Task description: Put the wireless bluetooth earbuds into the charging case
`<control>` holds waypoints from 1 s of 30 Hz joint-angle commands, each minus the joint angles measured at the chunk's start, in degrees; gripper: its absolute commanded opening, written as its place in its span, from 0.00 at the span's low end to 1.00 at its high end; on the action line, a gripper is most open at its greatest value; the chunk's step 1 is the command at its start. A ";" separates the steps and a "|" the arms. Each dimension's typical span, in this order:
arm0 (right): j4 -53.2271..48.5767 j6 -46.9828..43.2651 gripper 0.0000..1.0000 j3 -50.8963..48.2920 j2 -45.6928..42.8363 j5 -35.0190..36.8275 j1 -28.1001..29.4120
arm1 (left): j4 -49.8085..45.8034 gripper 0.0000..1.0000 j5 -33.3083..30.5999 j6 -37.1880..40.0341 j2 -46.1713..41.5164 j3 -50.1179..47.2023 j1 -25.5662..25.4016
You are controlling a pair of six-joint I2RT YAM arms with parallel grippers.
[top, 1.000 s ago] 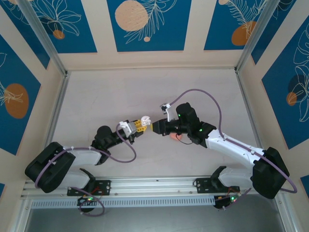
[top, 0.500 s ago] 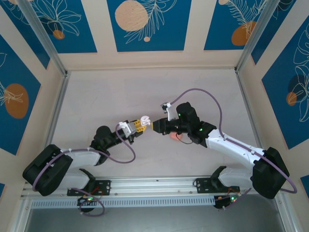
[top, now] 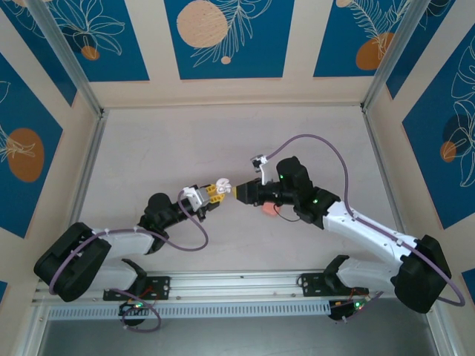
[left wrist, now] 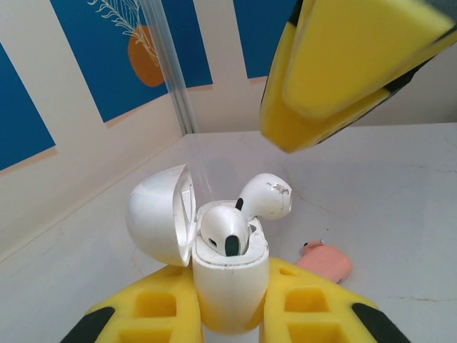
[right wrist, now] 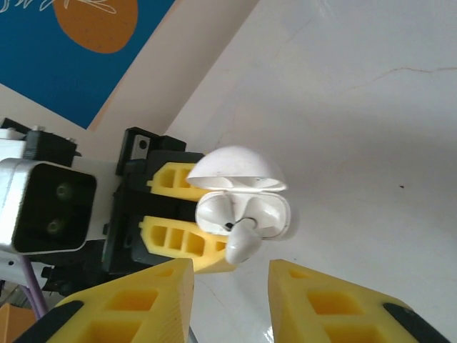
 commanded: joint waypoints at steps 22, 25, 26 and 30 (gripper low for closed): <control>-7.61 -6.96 0.24 8.29 7.42 4.75 3.79 | -1.75 0.15 -0.03 1.65 -3.08 -0.46 -0.84; -8.70 -7.95 0.23 9.04 7.80 5.21 3.80 | -2.59 0.15 -0.12 1.91 -3.75 -0.53 -0.83; -9.17 -8.30 0.23 9.29 7.82 5.39 3.79 | -2.92 0.15 -0.17 2.03 -3.93 -0.51 -0.84; -11.35 -10.22 0.21 10.34 8.07 5.88 3.74 | -3.81 0.15 -0.27 2.33 -4.63 -0.55 -0.84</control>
